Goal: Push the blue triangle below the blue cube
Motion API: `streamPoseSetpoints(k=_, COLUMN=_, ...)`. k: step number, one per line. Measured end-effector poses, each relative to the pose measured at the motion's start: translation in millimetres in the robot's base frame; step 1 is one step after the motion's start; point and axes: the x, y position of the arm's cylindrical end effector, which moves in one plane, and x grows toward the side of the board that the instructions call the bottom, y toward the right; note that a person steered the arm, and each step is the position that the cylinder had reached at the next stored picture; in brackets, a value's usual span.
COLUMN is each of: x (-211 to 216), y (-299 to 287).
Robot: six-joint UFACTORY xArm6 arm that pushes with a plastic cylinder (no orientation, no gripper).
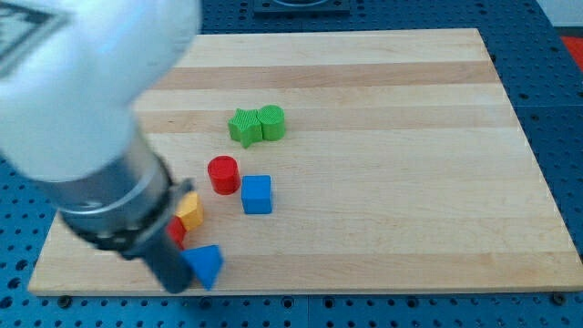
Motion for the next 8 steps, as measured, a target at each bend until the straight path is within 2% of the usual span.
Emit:
streamPoseSetpoints(k=1, x=0.0, y=69.8)
streamPoseSetpoints(k=2, x=-6.2, y=97.9)
streamPoseSetpoints(k=3, x=-22.0, y=99.6)
streamPoseSetpoints(k=5, x=0.2, y=98.0)
streamPoseSetpoints(k=6, x=-6.8, y=79.7)
streamPoseSetpoints(k=8, x=-52.3, y=90.8)
